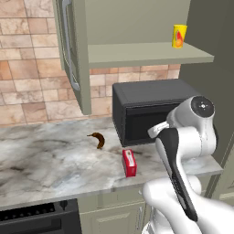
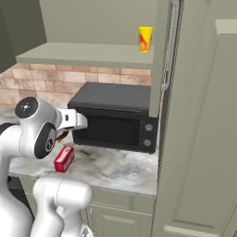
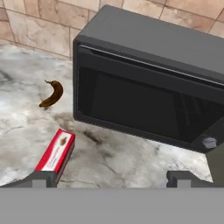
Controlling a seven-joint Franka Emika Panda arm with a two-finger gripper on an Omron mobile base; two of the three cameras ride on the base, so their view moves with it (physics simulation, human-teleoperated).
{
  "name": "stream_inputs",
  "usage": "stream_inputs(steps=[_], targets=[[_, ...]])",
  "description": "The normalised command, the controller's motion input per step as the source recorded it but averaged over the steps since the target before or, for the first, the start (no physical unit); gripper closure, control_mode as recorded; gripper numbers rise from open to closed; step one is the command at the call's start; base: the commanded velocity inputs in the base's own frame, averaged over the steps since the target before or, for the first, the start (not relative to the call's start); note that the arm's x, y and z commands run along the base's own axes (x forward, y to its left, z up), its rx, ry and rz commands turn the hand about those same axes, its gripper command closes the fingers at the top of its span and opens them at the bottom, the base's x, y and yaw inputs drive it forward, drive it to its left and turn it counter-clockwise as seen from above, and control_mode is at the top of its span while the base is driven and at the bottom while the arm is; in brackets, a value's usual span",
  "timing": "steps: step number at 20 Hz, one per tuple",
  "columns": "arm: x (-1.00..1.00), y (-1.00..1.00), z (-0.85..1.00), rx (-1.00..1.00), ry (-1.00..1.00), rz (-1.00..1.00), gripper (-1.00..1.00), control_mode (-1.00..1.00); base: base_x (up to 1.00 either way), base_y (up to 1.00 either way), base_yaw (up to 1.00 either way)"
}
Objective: Pick the canned food and boxed food from the counter and place them in the cabinets closest to them.
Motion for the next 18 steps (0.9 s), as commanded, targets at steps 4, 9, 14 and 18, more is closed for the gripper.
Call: stream_inputs(steps=[4, 9, 14, 18], targets=[[0.0, 0.35, -0.04, 0.04, 0.0, -0.01, -1.0, -1.0, 0.0, 0.0, 0.0], [0.0, 0.43, -0.04, 0.0, 0.0, -0.03, -1.0, -1.0, 0.0, 0.0, 0.0], [-0.02, 0.49, -0.07, 0.0, 0.0, -0.07, -1.0, -1.0, 0.0, 0.0, 0.0], [-0.05, 0.21, -0.02, 0.02, 0.0, -0.02, -1.0, -1.0, 0.0, 0.0, 0.0]])
